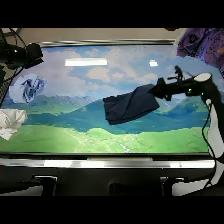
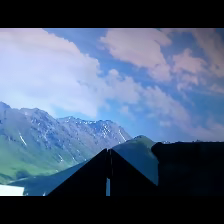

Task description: Fold the clothes and pants, and hang the long-sleeved shirts on hangers.

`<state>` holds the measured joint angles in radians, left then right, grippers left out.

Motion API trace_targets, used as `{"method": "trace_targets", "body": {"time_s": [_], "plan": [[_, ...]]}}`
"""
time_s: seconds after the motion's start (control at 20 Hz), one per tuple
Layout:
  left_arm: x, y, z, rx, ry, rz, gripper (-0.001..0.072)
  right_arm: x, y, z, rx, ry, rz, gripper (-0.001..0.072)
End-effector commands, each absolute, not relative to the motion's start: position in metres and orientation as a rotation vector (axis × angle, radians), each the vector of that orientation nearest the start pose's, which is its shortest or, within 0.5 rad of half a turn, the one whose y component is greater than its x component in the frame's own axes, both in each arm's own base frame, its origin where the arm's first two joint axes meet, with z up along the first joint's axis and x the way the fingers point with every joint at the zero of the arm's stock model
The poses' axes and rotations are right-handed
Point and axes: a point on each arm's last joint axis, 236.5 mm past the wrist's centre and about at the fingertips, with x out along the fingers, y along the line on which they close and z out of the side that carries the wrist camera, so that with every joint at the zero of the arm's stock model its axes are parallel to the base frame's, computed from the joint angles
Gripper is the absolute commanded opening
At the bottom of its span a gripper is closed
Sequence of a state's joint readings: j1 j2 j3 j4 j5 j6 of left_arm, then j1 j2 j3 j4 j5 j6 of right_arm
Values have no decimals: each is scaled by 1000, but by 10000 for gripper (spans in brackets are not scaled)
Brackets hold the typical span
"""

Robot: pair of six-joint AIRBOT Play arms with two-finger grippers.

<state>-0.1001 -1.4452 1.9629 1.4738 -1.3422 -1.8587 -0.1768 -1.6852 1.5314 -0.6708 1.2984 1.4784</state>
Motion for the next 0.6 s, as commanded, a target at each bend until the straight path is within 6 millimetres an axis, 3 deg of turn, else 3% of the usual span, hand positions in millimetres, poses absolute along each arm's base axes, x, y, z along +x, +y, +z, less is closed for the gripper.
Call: {"method": "trace_targets", "body": {"time_s": [0.0,0.2,0.35,0.55], "plan": [[477,-71,232,-288,847,-54,18,514,69,100,840,1122,299,30],[477,-71,232,-288,849,-54,18,536,39,154,778,977,181,29],[477,-71,231,-288,851,-54,18,544,16,179,783,904,86,29],[476,-71,231,-288,850,-55,18,545,-42,187,919,842,-39,29]]}}
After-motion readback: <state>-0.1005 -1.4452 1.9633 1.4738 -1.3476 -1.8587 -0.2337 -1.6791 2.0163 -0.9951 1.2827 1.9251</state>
